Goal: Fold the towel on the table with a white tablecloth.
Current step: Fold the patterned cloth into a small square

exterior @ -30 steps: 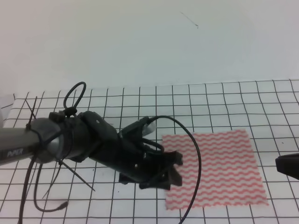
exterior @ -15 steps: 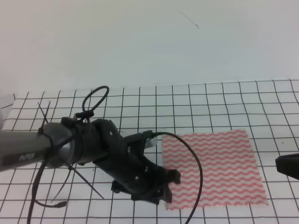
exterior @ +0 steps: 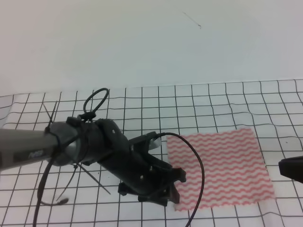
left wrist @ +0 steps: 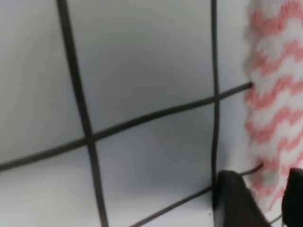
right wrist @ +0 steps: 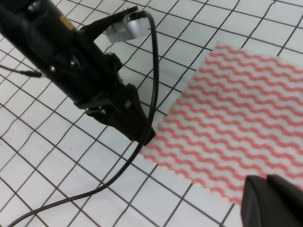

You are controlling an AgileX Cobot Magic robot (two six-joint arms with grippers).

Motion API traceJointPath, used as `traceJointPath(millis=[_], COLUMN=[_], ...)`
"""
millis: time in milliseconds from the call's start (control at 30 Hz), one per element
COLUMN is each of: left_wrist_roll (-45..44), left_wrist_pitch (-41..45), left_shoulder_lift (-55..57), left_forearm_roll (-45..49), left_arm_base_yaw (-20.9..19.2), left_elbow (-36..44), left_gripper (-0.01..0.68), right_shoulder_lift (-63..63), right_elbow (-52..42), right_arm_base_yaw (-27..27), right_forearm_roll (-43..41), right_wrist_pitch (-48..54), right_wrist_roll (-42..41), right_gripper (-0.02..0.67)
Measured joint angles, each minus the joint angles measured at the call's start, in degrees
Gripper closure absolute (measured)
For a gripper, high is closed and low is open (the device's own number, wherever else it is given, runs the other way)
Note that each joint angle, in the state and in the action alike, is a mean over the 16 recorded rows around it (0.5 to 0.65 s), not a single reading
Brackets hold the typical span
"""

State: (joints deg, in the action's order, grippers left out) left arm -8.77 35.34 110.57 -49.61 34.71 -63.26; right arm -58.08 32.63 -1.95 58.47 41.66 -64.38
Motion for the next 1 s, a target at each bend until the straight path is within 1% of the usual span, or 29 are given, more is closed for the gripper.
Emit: traceJointPath(millis=[333,667,833,1000], left_wrist_roll=[-1.2,-2.91,-2.77,-0.78], left_wrist_pitch=[1.03,-1.35,0.47,4.07], left_shoulder_lift=[0.35,0.54,0.62,0.54], left_forearm_roll=[-1.18,-2.25,-1.66,1.07], left_arm_base_yaw=[0.05,-0.3,-1.11,-1.63], left_elbow=[-3.27,-5.0,-5.5,-5.69], left_gripper=[0.444,0.444,0.446,0.448], right_shoulder_lift=[0.0,0.0,0.0,0.0], right_elbow=[0.0,0.0,0.0,0.0], right_arm_base_yaw=[0.0,0.0,0.0,0.0], right_forearm_roll=[0.0,0.0,-0.03,-0.06], right_wrist_pitch=[0.0,0.0,0.0,0.0], right_wrist_roll=[0.0,0.0,0.0,0.0], right_gripper=[0.65,0.65,0.65,0.65])
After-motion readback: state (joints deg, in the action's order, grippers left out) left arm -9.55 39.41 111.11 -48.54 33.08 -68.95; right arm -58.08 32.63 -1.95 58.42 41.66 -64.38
